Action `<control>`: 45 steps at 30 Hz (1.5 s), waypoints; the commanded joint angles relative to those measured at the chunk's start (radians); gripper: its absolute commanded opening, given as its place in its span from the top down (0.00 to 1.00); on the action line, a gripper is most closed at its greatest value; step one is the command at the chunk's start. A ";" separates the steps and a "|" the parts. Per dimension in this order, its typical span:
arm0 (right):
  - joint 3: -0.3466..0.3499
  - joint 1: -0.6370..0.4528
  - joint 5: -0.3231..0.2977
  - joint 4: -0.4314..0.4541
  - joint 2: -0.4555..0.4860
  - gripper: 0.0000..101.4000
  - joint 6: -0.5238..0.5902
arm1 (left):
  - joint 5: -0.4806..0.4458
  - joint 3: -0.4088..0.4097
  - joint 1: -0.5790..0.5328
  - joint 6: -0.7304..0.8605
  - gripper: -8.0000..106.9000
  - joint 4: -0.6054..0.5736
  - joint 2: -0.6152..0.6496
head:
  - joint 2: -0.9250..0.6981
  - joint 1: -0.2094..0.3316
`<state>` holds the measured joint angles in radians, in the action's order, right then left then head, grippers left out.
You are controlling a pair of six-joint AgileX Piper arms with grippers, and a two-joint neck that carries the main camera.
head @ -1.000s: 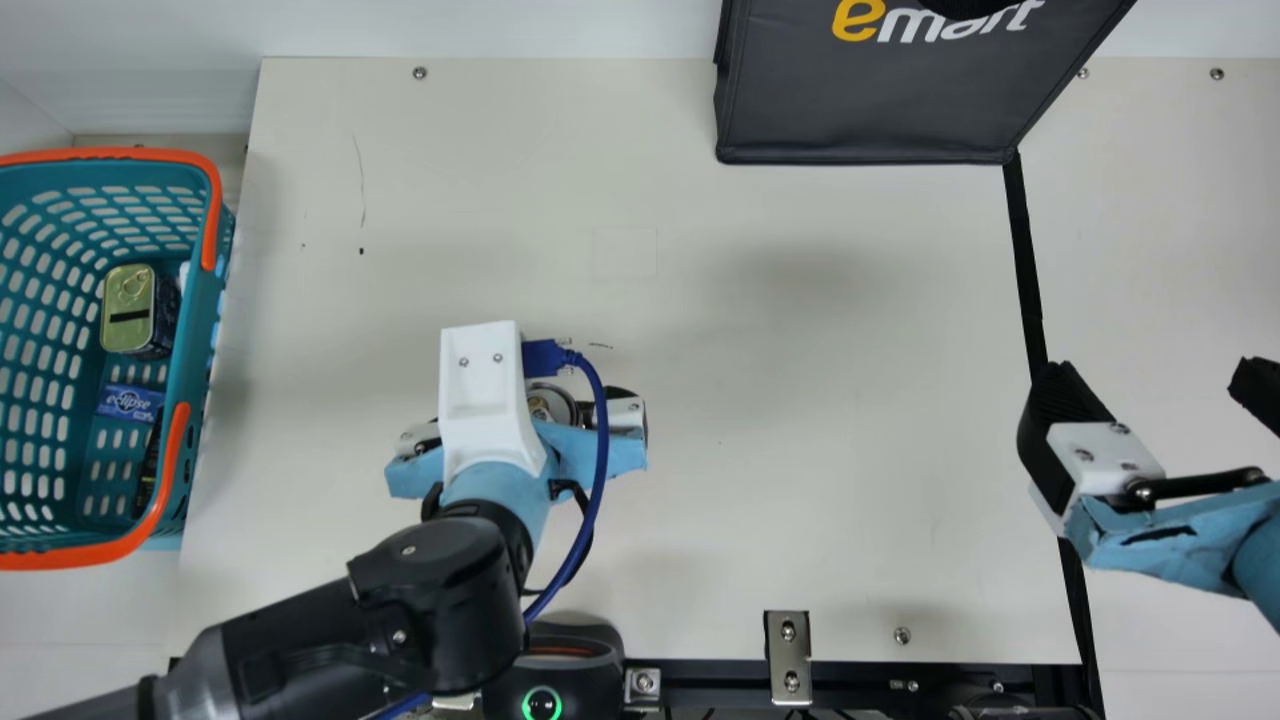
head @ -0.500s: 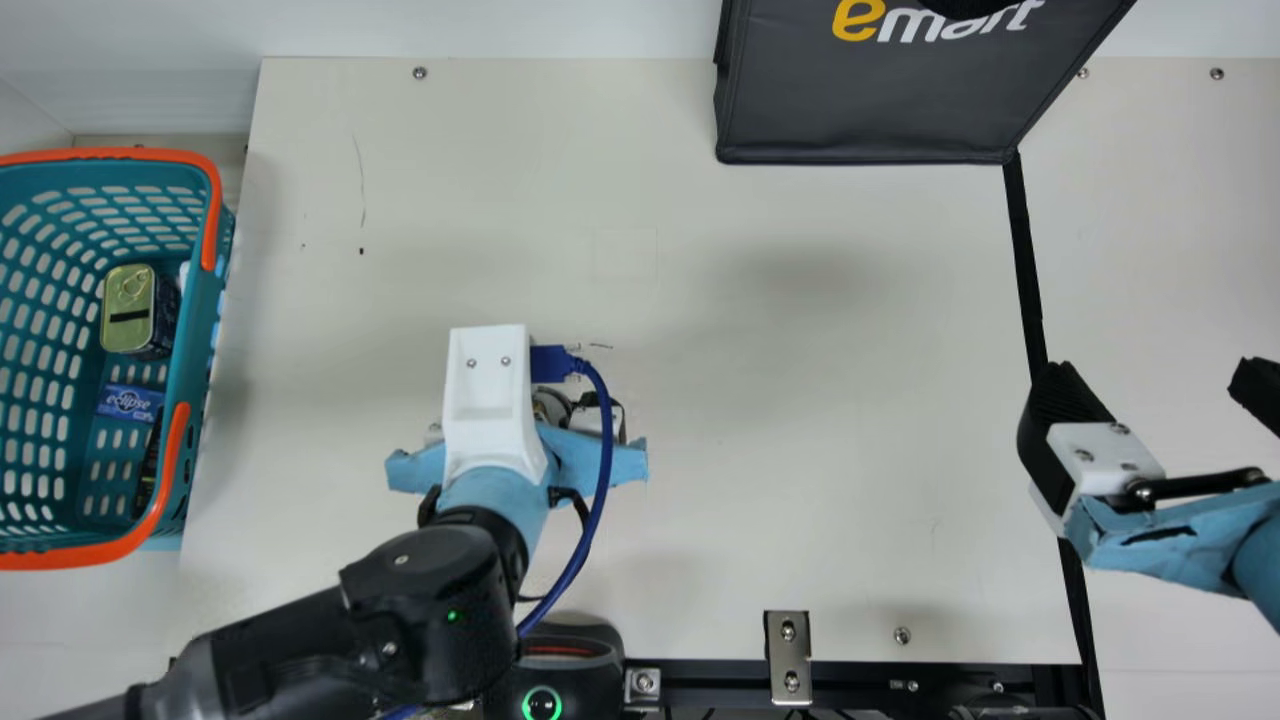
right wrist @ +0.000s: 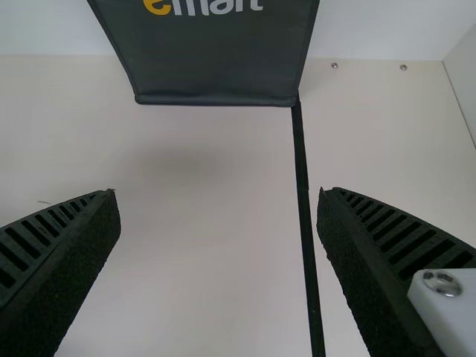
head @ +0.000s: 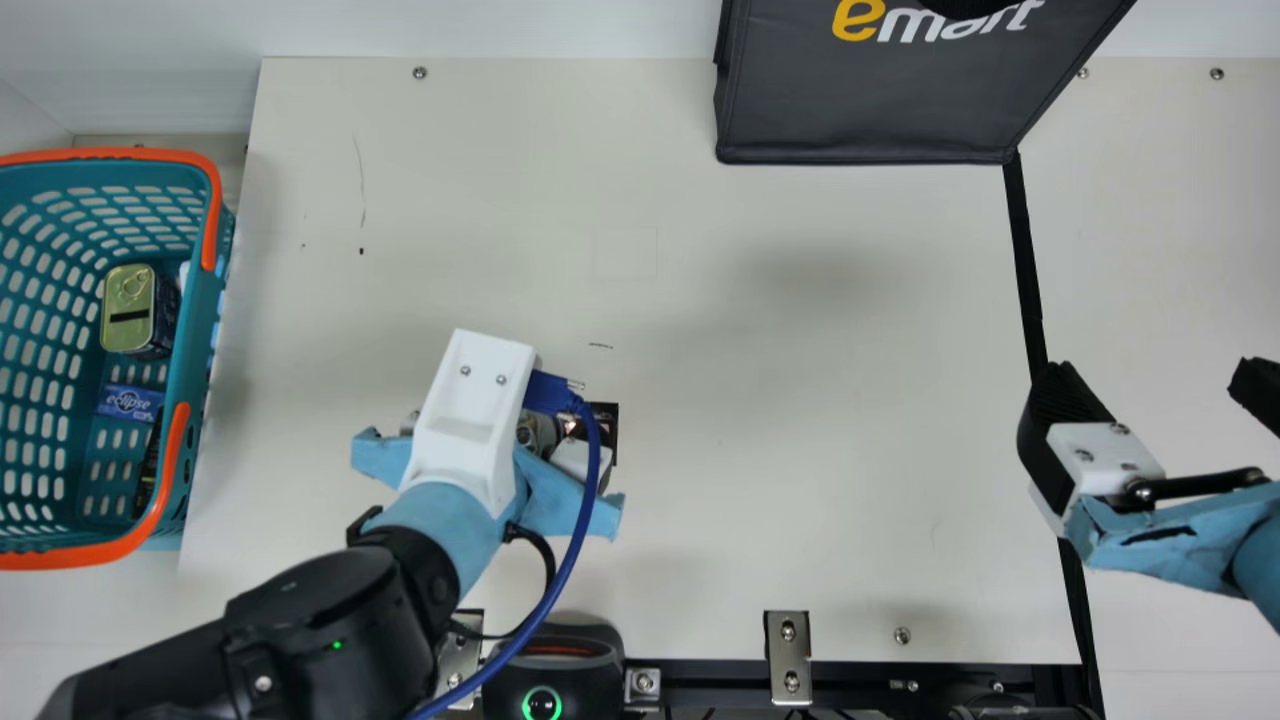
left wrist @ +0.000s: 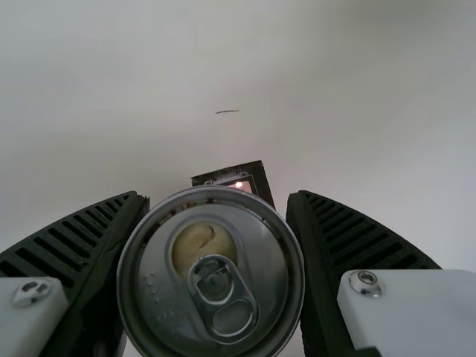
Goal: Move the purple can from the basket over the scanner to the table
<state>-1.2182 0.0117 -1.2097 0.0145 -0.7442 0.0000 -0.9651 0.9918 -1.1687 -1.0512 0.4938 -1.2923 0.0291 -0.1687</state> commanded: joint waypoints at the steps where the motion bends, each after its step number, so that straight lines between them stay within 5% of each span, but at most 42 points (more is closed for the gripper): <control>1: 0.000 0.000 0.000 0.000 0.000 0.06 0.000 | 0.021 -0.007 0.019 0.179 1.00 -0.043 0.009 | -0.002 0.030; 25: 0.000 0.000 -0.002 0.000 0.000 0.06 0.000 | 0.136 -0.114 0.223 1.147 1.00 -0.561 0.143 | -0.002 0.030; 45: 0.000 0.000 -0.002 0.000 0.000 0.06 0.000 | 0.001 -0.075 0.524 1.946 1.00 -1.014 0.097 | -0.002 0.030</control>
<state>-1.2182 0.0117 -1.2118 0.0145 -0.7442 0.0000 -0.9443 0.9127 -0.6729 0.7469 -0.4823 -1.1907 0.0291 -0.1672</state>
